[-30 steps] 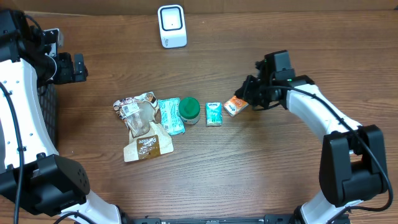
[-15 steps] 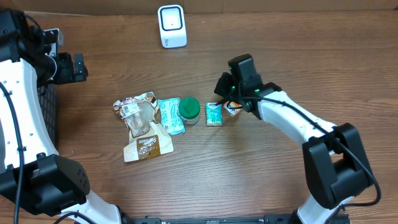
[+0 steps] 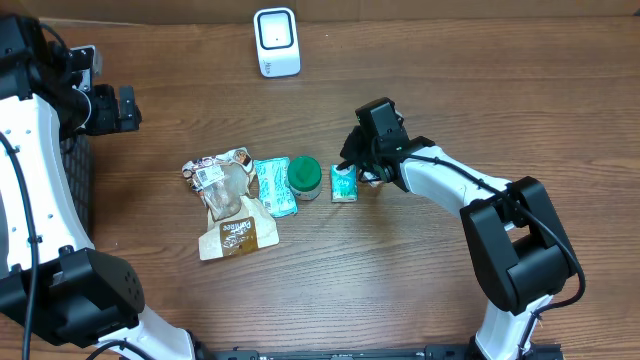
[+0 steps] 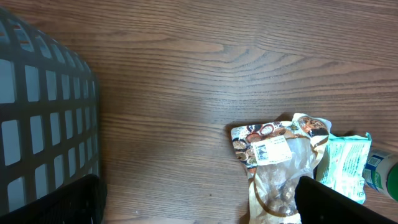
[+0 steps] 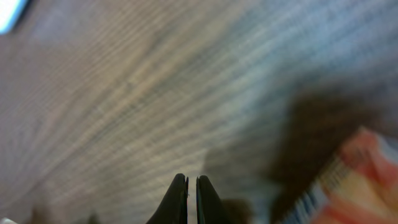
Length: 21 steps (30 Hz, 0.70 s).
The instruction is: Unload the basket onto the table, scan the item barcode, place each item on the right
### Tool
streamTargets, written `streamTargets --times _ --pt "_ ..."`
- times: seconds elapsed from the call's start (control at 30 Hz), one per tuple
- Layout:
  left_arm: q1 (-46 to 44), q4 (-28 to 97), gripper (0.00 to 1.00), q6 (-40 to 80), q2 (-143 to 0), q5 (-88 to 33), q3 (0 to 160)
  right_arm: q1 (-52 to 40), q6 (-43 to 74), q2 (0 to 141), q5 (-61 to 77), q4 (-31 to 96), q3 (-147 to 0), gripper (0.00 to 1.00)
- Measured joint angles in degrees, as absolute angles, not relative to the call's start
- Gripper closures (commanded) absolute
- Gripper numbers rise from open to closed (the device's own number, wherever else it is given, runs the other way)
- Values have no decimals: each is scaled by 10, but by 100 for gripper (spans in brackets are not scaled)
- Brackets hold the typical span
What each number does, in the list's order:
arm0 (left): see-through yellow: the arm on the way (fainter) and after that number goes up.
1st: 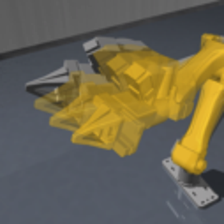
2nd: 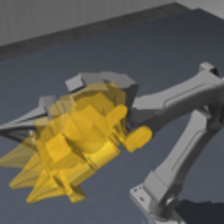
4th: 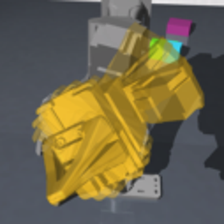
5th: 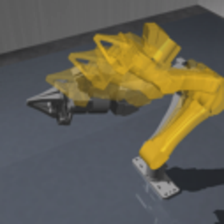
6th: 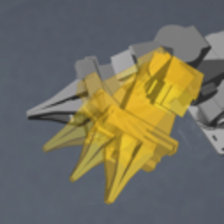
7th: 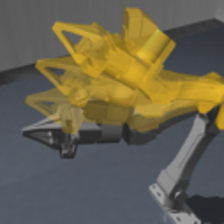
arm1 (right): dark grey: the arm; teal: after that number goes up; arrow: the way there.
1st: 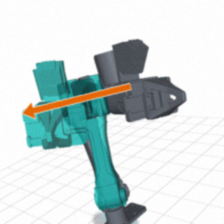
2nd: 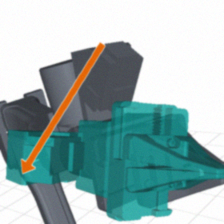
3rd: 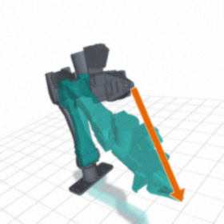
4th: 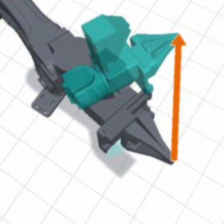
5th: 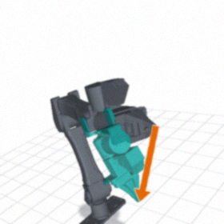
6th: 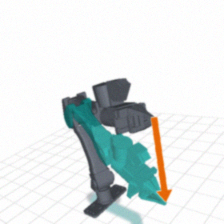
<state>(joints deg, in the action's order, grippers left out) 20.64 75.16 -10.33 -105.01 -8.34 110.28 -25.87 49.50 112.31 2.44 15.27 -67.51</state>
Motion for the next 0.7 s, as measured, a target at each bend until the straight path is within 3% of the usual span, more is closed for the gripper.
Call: streamTargets --times 0.37,0.7 --pt "206 751 0 -103 -1050 -83 1103 -241 514 1123 91 268 -682 96" --pt "206 751 1 -103 -1050 -83 1103 -233 462 1123 103 364 -714 96"
